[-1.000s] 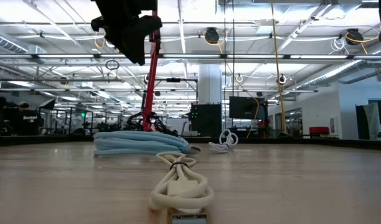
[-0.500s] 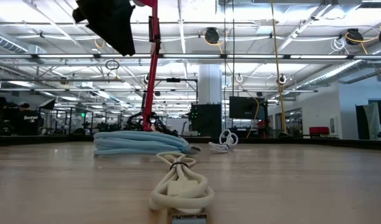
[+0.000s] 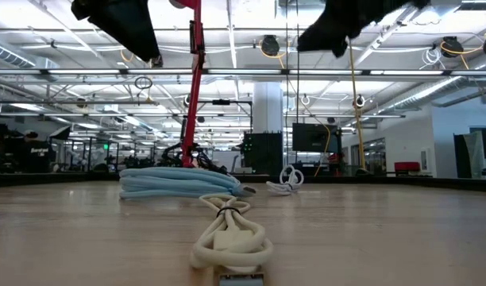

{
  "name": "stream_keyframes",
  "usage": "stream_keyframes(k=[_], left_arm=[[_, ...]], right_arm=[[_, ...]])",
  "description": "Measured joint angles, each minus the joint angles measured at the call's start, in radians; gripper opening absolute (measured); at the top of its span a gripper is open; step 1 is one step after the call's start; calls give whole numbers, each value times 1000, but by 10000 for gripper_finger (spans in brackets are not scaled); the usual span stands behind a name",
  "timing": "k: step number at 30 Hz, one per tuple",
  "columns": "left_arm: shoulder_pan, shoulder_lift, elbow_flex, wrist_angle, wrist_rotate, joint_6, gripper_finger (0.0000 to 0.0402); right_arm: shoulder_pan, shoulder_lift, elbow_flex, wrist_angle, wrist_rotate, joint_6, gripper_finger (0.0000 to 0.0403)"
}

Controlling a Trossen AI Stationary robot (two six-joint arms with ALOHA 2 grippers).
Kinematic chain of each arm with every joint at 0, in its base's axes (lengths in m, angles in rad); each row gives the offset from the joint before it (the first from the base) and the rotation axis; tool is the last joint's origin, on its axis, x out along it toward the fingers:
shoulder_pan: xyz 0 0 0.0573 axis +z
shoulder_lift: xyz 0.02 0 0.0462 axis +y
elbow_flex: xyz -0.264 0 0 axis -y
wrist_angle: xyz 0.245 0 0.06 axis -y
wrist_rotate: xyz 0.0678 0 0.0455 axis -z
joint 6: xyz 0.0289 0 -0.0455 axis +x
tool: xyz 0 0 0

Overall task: Pick & Place USB Port
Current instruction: Put the white charger cable into the transparent bin

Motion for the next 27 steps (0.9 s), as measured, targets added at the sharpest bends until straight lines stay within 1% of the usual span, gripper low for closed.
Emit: stream_keyframes(k=[3,6,9,12,16,21,27], left_arm=[[-3,0,0,-2,0,0,129],[-3,0,0,-7,-1,0,129],[-3,0,0,-6,0,7,129],[-3,0,0,-4,6,8,129],[-5,0,0,-7,16,8,129],[-24,0,0,-6,22,8,129],[-12,0,0,10,-37,8,129]], right_arm=[[-90,37,-58,90,-108,34,130],[-145,94,-109,155,-188,58,130],[-162,159,-149,207,-245,55,130],[-155,226,-165,228,-297,50,130],[-112,294,-167,235,-304,54,130],[-55,322,-167,272,-302,47,130],[-13,319,-167,396,-300,17,130]])
